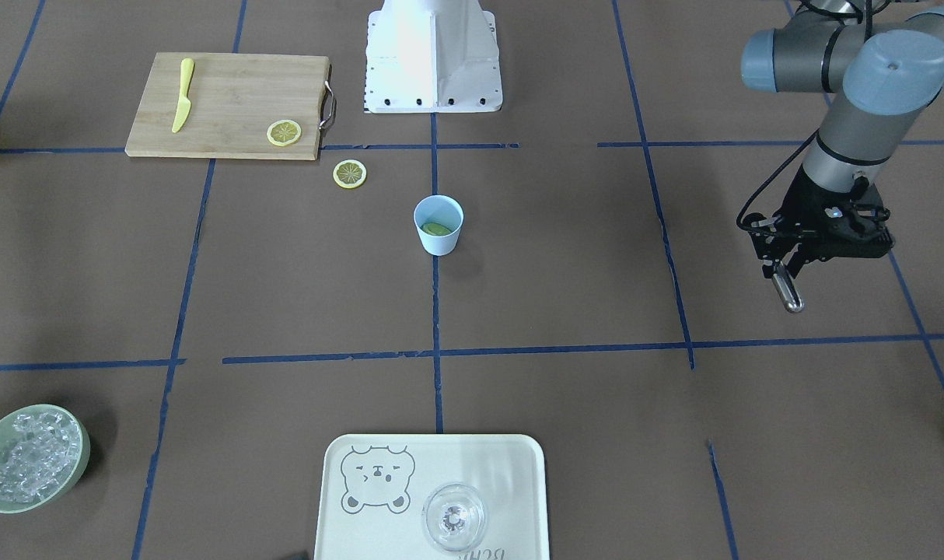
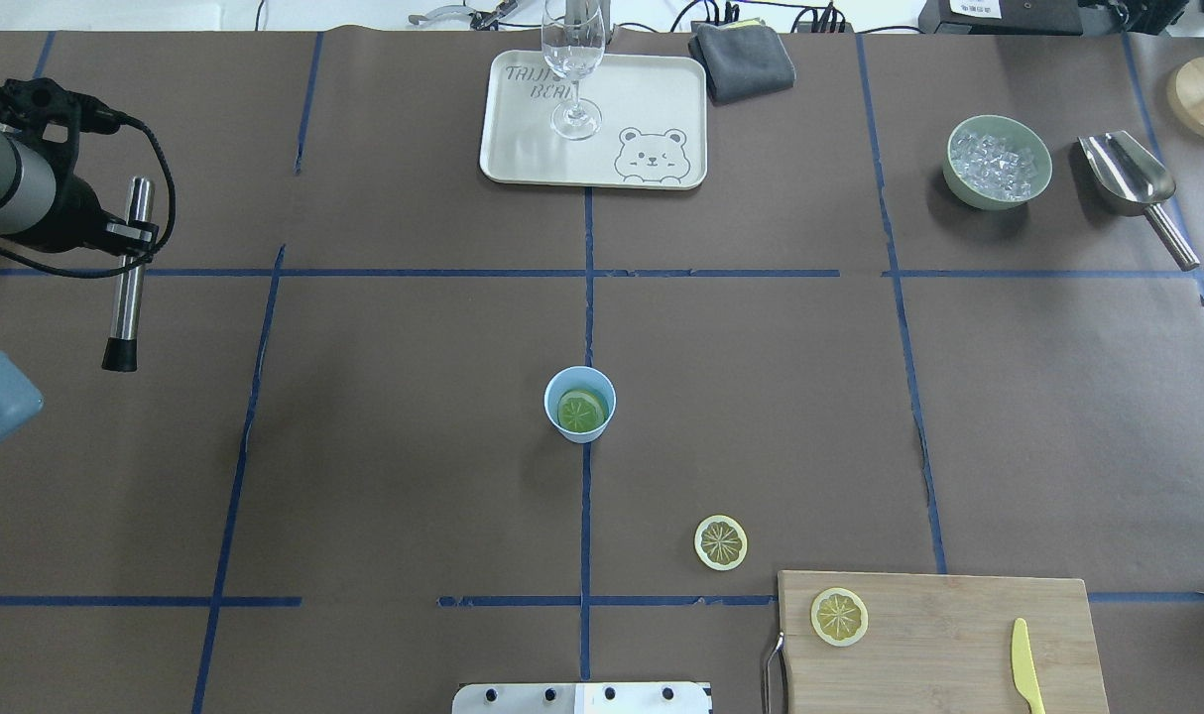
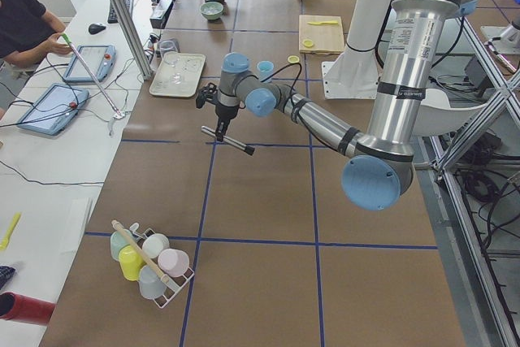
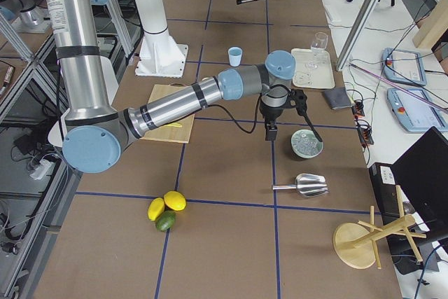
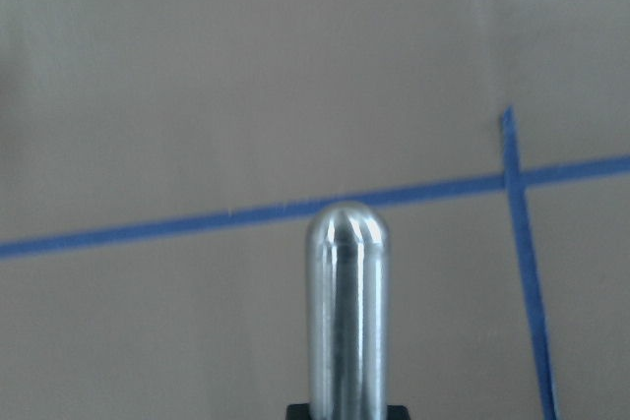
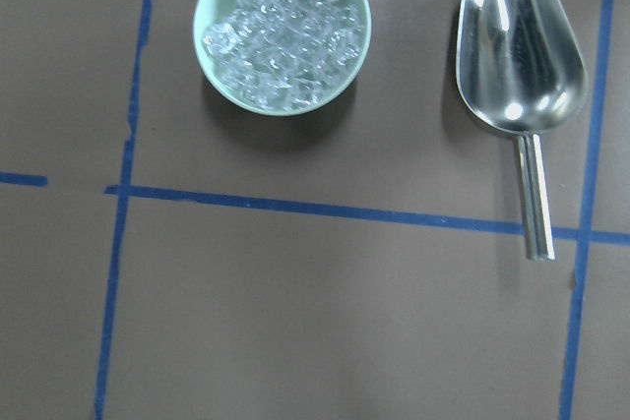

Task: Squeeze lemon into cup
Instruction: 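Grasp the steel muddler with the left gripper and lift it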

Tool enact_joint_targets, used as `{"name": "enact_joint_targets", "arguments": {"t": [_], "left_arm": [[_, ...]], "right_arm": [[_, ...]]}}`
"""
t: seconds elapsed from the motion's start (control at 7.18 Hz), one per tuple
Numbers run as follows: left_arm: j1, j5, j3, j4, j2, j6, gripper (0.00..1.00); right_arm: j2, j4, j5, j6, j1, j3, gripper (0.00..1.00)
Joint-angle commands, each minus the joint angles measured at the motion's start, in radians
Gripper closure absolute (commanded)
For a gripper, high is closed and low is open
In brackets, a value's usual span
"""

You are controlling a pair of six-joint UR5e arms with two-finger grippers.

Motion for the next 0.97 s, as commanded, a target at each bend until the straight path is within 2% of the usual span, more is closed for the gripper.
{"name": "enact_joint_targets", "arguments": {"t": [0.0, 0.28, 0.42, 0.7, 0.84], "left_arm": [[0.002, 0.135, -0.017, -0.002, -0.083, -0.008, 1.0], [0.003, 0.24, -0.063, -0.002, -0.124, -0.007, 1.0], [0.003, 0.235, -0.068, -0.003, -0.165, 0.005, 1.0], [0.017, 0.238, -0.069, -0.038, -0.233, 0.004, 1.0], [0.019, 0.237, -0.074, -0.13, -0.232, -0.01, 1.0]], "right_arm": [[-0.064, 0.0, 0.0, -0.141, 0.081, -0.044, 0.0], [-0.059, 0.003, 0.003, -0.162, 0.103, -0.1, 0.0], [-0.049, 0.053, -0.005, -0.16, 0.103, -0.117, 0.0], [-0.066, 0.237, -0.005, -0.15, 0.103, -0.19, 0.0], [-0.064, 0.25, -0.005, -0.146, 0.103, -0.207, 0.0]]}}
